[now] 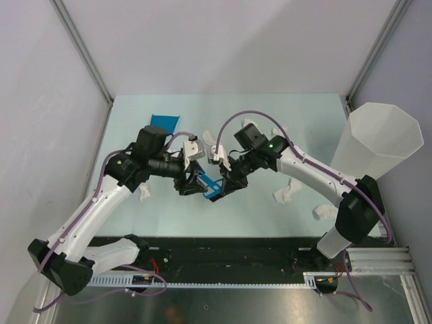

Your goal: Sweep away the paper scraps from the table

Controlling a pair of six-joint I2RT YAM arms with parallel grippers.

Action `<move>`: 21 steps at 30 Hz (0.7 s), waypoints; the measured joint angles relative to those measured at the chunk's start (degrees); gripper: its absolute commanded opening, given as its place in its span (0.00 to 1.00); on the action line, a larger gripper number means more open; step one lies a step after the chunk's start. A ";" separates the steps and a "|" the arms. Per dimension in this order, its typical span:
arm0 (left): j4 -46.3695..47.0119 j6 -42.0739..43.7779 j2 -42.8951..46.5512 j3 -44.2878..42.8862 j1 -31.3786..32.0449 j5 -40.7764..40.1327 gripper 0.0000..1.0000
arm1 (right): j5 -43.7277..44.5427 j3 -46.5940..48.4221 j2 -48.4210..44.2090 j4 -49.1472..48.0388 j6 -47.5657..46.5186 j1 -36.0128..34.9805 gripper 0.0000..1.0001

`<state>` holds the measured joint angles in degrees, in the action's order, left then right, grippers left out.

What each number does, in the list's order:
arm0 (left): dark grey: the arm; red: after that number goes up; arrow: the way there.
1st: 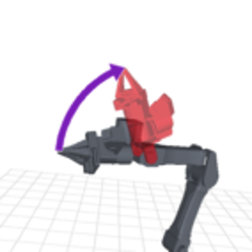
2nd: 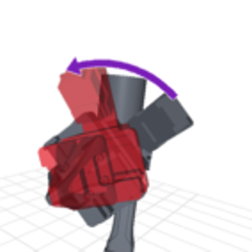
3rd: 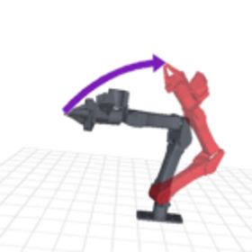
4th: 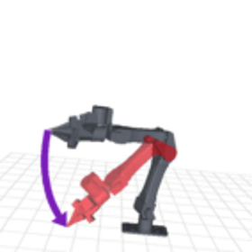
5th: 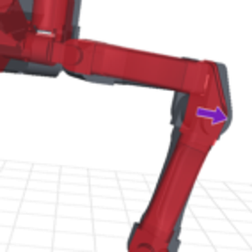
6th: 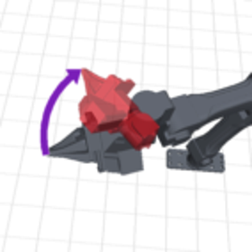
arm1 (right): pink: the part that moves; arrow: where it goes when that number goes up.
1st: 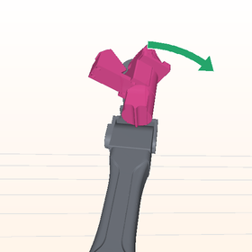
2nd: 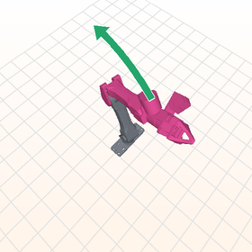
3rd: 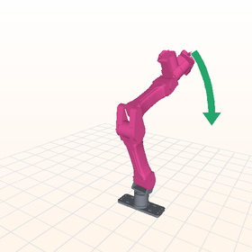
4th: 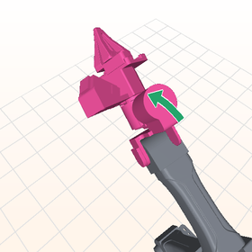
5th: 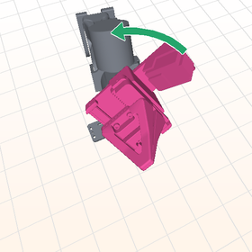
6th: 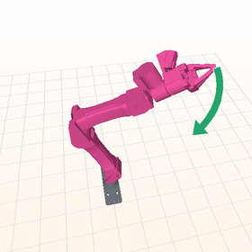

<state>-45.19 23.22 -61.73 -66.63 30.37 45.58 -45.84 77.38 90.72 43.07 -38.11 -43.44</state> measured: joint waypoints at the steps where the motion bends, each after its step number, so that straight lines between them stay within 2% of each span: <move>1: -0.39 0.42 -0.35 0.13 0.00 -0.35 0.59 | 0.11 0.35 0.24 0.48 -0.24 -0.13 0.00; 8: -1.33 1.46 -2.71 0.31 0.02 -1.55 0.38 | 0.20 1.01 1.88 2.47 -1.44 -1.05 0.00; 13: -2.08 2.34 -2.91 0.35 0.61 -1.66 0.35 | 0.39 1.53 1.97 2.93 -1.53 -1.49 0.00; 15: -2.32 2.82 -2.91 0.68 0.81 -1.64 0.25 | 0.39 1.84 1.97 2.91 -1.57 -1.51 0.00; 16: -2.45 2.95 -2.93 0.85 0.85 -1.64 0.11 | 0.39 1.92 1.97 2.93 -1.60 -1.51 0.00; 17: -2.60 3.21 -2.99 0.96 0.85 -1.66 0.02 | 0.39 1.95 1.97 2.91 -1.60 -1.51 0.00; 21: -2.99 3.82 -3.13 1.03 0.85 -1.77 0.00 | 0.74 1.97 1.97 2.97 -1.49 -1.75 0.00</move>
<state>-48.18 27.05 -64.86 -65.60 31.22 43.81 -45.10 79.35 92.68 46.04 -39.59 -45.19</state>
